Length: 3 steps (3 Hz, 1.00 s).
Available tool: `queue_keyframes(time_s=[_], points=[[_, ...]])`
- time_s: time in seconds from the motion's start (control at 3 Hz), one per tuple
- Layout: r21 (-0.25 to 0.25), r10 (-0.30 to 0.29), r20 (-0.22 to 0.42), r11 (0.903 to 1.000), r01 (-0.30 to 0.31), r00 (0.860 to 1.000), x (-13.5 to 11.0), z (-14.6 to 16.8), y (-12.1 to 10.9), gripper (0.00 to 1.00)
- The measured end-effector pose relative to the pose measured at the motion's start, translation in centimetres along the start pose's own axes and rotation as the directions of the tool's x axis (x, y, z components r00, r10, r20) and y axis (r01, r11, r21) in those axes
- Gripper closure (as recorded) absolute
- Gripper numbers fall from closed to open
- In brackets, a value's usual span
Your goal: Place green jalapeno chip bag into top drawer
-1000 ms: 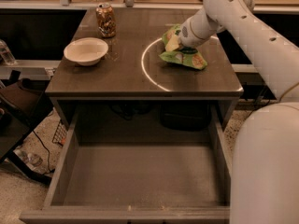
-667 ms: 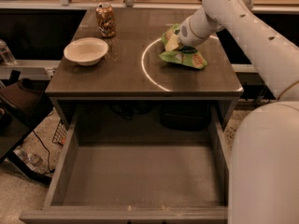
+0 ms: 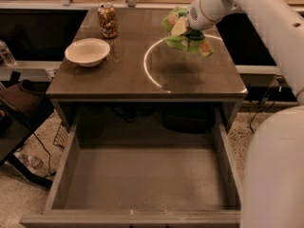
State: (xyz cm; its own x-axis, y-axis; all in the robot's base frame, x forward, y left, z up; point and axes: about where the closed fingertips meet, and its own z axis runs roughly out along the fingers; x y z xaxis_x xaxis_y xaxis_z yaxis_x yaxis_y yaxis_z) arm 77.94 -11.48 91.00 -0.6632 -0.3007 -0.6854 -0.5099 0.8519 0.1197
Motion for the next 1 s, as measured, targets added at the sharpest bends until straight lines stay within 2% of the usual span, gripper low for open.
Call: queue_keyframes(time_s=[0.33,0.67,1.0], points=[[-0.027,-0.016,0.027,0.9995,0.017,1.000,0.1,-3.5,0.8,1.00],[-0.064,-0.029,0.023,0.9975,0.030,0.999,2.2,-7.1,2.0,1.00],[-0.057,-0.062,-0.004,0.9965,0.061,0.998,5.6,-11.1,3.6,1.00]])
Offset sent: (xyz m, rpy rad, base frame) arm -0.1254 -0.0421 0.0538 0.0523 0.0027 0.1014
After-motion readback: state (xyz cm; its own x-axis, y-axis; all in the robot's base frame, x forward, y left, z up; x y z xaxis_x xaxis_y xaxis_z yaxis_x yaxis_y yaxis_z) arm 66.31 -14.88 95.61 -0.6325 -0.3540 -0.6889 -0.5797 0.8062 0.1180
